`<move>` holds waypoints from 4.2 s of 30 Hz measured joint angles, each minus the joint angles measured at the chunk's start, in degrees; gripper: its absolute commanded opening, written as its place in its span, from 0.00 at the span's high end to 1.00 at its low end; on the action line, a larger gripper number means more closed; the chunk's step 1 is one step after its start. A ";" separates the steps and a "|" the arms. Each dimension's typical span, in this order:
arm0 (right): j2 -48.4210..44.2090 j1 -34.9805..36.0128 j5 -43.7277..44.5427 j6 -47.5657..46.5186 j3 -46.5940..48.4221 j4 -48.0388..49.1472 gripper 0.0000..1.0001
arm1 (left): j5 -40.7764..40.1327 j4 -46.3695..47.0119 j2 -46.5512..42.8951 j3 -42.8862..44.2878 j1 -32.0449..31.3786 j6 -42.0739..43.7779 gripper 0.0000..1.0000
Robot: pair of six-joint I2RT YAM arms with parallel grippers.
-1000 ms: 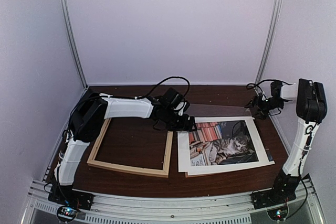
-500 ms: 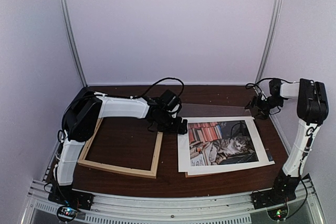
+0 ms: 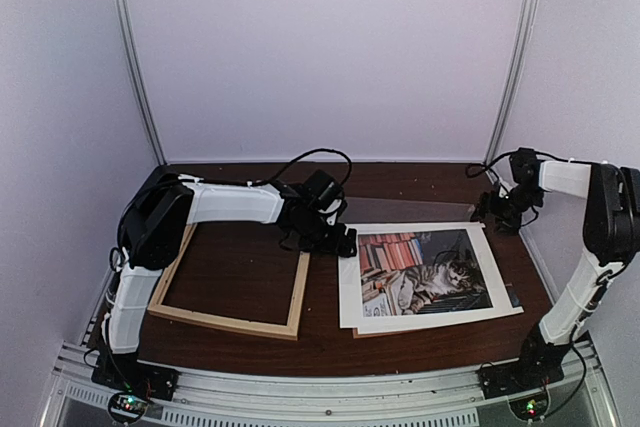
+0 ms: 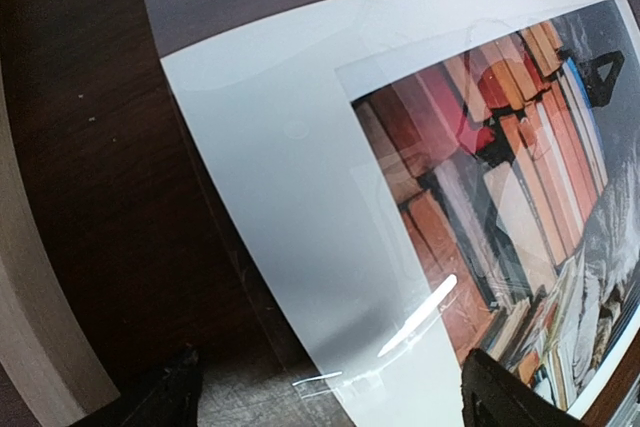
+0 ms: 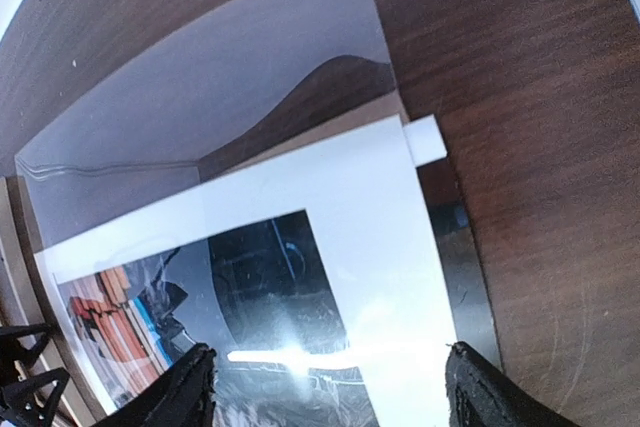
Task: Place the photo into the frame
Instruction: Pick up the glass panel from the mat board.
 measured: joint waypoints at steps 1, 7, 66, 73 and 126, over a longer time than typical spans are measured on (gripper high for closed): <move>-0.79 0.57 0.46 0.00 -0.72 -0.28 0.22 | 0.09 -0.02 0.00 0.02 0.04 0.00 0.09; -4.74 3.65 3.15 0.44 -7.41 -1.62 0.23 | 1.14 -0.09 0.00 0.02 0.31 0.00 0.09; -12.15 4.04 -0.35 2.19 -22.93 6.64 0.27 | 11.39 12.72 -3.93 -9.70 1.66 -12.59 0.10; -12.41 4.04 -0.33 2.19 -23.30 7.06 0.27 | 16.46 15.37 -4.48 -11.61 2.47 -16.59 0.10; -14.10 5.31 1.60 2.25 -25.05 8.90 0.27 | 19.10 14.34 -8.28 -16.31 2.62 -23.34 0.10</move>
